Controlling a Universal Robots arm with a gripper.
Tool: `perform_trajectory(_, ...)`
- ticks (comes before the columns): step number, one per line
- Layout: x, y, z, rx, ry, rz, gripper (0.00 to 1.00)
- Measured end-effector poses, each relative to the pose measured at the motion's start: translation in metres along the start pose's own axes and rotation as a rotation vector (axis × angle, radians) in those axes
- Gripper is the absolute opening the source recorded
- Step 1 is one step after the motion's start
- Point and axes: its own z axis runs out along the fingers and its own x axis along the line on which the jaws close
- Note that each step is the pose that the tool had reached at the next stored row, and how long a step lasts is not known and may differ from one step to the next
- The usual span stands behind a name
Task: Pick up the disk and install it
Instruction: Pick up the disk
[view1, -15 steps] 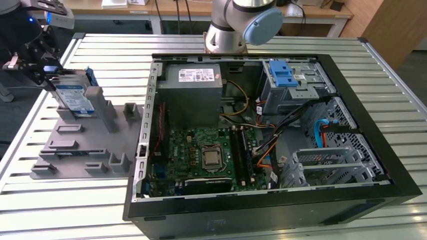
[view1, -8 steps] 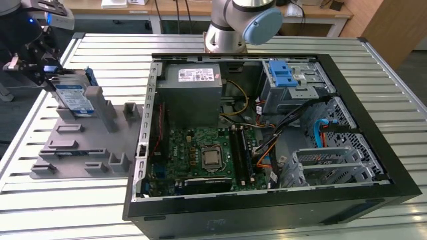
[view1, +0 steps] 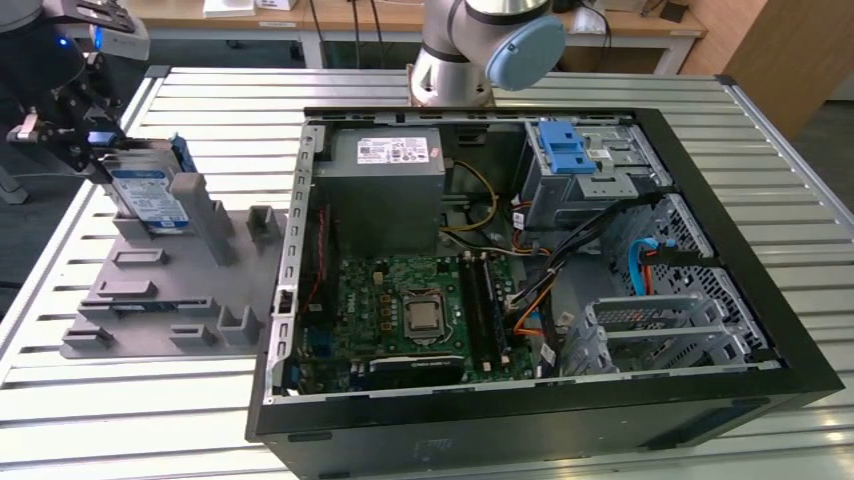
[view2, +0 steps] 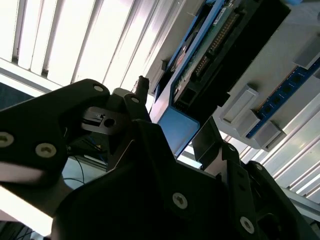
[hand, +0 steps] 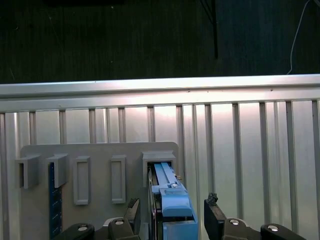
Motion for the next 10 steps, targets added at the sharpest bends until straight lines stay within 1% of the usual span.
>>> perform_trajectory(1, 0.0000, 0.0000, 0.0000, 0.0000, 0.0001, 0.000, 0.60)
perform_trajectory(3, 0.0001, 0.0000, 0.0001, 0.0002, 0.0013, 0.000, 0.60)
perform_trajectory(4, 0.0001, -0.0001, 0.0001, 0.0003, 0.0023, 0.000, 0.53)
perform_trajectory(9, 0.0000, 0.0000, 0.0000, 0.0004, 0.0070, 0.000, 0.52)
perform_trajectory(10, 0.0000, 0.0000, 0.0000, 0.0005, 0.0077, 0.000, 0.45)
